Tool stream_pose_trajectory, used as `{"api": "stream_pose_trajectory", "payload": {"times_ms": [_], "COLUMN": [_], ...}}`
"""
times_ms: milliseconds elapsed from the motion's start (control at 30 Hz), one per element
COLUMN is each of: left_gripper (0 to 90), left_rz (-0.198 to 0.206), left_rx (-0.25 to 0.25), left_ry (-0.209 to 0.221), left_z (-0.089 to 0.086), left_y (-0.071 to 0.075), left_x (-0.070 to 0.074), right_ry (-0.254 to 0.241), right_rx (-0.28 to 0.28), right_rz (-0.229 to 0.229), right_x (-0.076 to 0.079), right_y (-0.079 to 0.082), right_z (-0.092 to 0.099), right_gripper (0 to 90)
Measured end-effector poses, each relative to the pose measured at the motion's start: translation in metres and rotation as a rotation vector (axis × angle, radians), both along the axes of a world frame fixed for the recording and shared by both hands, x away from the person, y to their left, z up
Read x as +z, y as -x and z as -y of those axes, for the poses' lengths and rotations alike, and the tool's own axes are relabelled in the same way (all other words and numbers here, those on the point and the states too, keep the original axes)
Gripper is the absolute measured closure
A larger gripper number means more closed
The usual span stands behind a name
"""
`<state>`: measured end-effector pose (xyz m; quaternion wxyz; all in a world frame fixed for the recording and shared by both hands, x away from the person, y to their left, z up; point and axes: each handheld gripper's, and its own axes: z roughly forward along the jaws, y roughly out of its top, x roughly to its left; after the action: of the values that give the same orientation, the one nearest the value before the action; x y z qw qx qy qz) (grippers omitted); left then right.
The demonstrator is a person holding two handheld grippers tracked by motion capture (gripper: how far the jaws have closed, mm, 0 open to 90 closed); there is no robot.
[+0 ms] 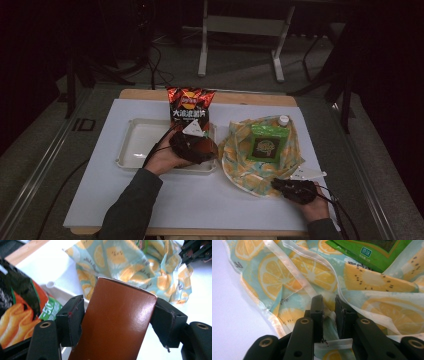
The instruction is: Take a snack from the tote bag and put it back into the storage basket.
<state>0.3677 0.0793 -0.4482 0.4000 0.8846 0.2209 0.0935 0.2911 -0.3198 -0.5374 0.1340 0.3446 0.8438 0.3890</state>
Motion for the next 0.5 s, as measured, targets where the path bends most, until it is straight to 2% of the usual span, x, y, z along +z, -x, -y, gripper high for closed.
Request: {"api": "stream_pose_trajectory", "payload": {"times_ms": [200,367,500], "left_gripper": [28.9,28.2,27.8], "left_rz": [-0.020,-0.022,-0.021], "left_rx": [0.010,0.006,0.003], "left_ry": [-0.006,-0.016,-0.046], "left_z": [-0.007,-0.008,-0.004], "left_y": [0.001,0.004,0.005], "left_x": [-0.009,-0.015,-0.021], "right_ry": [0.000,0.000,0.000], "right_rx": [0.000,0.000,0.000], "right_rz": [0.000,0.000,0.000], "right_x": [0.000,0.000,0.000], "right_y": [0.000,0.000,0.000], "right_z": [0.000,0.000,0.000], "right_gripper": [77.1,77.1,77.1]}}
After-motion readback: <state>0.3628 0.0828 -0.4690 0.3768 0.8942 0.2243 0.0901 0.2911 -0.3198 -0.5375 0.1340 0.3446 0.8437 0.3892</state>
